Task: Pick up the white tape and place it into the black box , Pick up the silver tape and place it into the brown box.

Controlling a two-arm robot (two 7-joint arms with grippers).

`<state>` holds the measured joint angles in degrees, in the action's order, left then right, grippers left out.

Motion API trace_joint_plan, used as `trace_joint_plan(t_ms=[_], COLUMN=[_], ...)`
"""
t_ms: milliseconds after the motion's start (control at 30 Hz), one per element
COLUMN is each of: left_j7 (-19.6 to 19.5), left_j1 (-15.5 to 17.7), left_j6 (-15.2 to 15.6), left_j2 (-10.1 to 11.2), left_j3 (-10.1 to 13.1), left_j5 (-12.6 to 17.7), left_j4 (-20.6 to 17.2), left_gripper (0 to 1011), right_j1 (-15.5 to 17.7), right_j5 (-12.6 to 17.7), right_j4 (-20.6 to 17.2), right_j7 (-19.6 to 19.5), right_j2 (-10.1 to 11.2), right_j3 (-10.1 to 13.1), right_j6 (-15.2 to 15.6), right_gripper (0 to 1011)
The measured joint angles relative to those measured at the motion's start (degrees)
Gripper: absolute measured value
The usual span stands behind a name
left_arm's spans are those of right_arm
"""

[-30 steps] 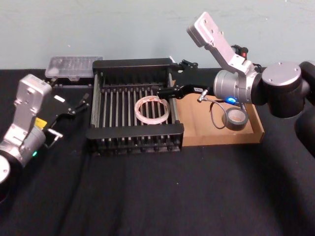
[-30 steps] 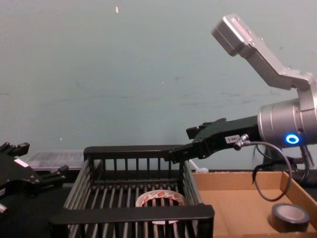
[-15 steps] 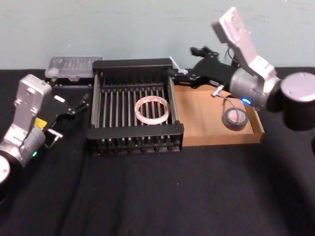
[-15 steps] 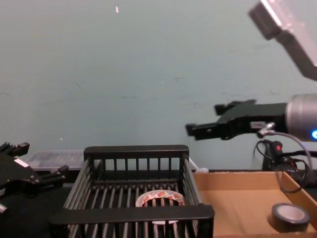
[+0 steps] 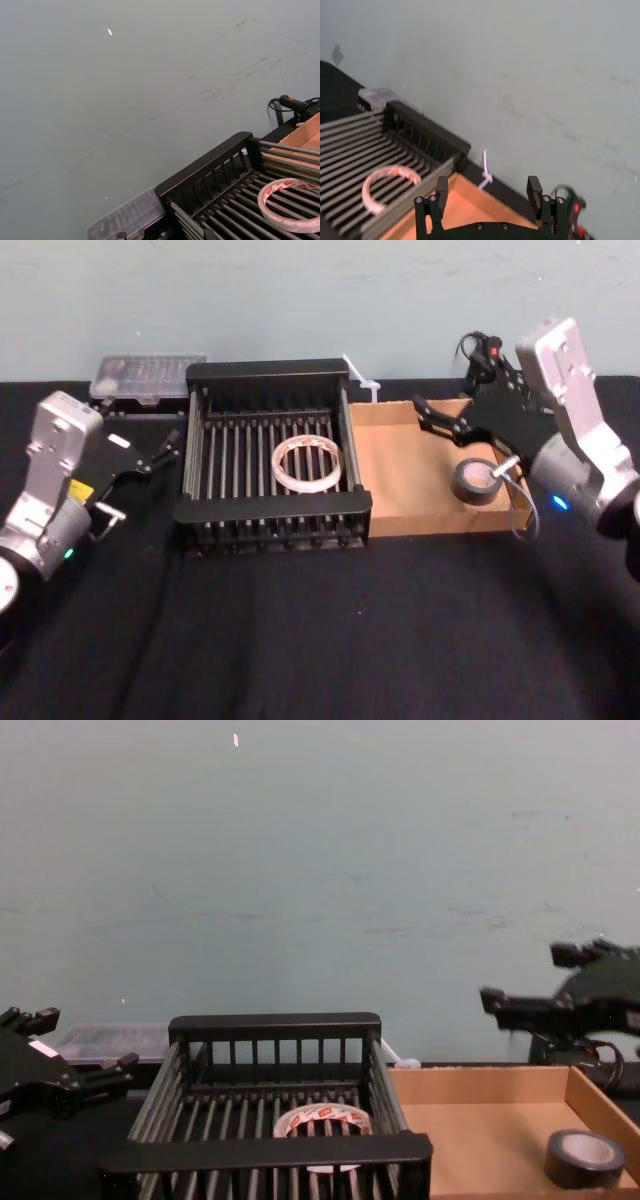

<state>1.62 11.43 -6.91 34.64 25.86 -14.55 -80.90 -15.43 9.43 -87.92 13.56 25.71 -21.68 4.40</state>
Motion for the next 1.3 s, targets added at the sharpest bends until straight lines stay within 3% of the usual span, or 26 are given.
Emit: trace_joint_plan(t_ms=[200, 433, 700, 1300], left_j7=[0.0, 0.0, 0.0, 0.0], left_j1=[0.0, 0.0, 0.0, 0.0], left_j6=[0.0, 0.0, 0.0, 0.0], left_j2=[0.0, 0.0, 0.0, 0.0], left_j3=[0.0, 0.0, 0.0, 0.0], left_j5=[0.0, 0.0, 0.0, 0.0], left_j4=[0.0, 0.0, 0.0, 0.0], left_gripper=[1001, 1002, 1001, 1001], right_j1=[4.1, 6.7, 7.6, 7.4], right_j5=[0.0, 0.7, 0.7, 0.7], right_j4=[-1.4, -1.8, -1.5, -1.4], right_j7=[-0.1, 0.2, 0.6, 0.6], right_j2=[1.0, 0.8, -0.2, -0.1], right_j3=[2.0, 3.8, 5.1, 4.8], right_j6=[0.0, 0.6, 1.8, 1.6], right_gripper=[1003, 1002, 1002, 1002])
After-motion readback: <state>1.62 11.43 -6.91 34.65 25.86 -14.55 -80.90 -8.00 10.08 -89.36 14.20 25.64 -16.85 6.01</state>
